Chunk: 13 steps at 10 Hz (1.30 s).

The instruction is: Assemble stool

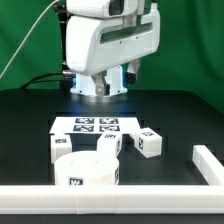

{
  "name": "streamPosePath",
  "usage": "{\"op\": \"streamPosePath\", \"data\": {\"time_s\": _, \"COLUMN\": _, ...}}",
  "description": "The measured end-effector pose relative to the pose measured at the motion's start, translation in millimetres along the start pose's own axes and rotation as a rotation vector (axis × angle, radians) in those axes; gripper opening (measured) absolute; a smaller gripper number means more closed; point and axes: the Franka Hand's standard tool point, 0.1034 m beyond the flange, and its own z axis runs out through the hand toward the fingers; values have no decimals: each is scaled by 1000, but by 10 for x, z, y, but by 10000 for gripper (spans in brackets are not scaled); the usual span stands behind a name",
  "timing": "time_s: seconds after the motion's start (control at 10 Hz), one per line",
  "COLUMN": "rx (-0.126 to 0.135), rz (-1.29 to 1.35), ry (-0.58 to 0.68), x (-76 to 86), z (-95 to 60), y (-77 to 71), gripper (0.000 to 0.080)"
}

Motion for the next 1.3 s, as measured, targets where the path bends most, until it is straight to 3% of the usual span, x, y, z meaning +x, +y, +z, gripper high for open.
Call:
{"op": "streamPosePath", "data": {"time_s": 0.1, "rx": 2, "rz": -61, "ry": 2, "x": -15, "z": 77, "y": 40, "gripper": 650}}
{"op": "streamPosePath", "data": {"time_s": 0.5, "rx": 5, "rz": -50, "ry": -1, "x": -20, "z": 102, "y": 32, "gripper": 650}}
{"op": "streamPosePath", "data": {"time_s": 0.6, "rx": -14, "rz": -124, "ry": 24, "x": -66, "z": 210, "y": 91, "gripper": 650}}
{"op": "streamPosePath", "data": {"time_s": 0.8, "rx": -94, "rz": -206, "ry": 78, "x": -95, "z": 368, "y": 275, "gripper": 650}}
{"op": "streamPosePath", "data": {"time_s": 0.9, "rx": -91, "rz": -211, "ry": 76, "x": -103, "z": 437, "y": 319, "gripper": 650}}
{"op": "streamPosePath", "data": {"time_s": 1.3, "rx": -89, "rz": -212, "ry": 75, "x": -99, "z": 453, "y": 312, "gripper": 650}}
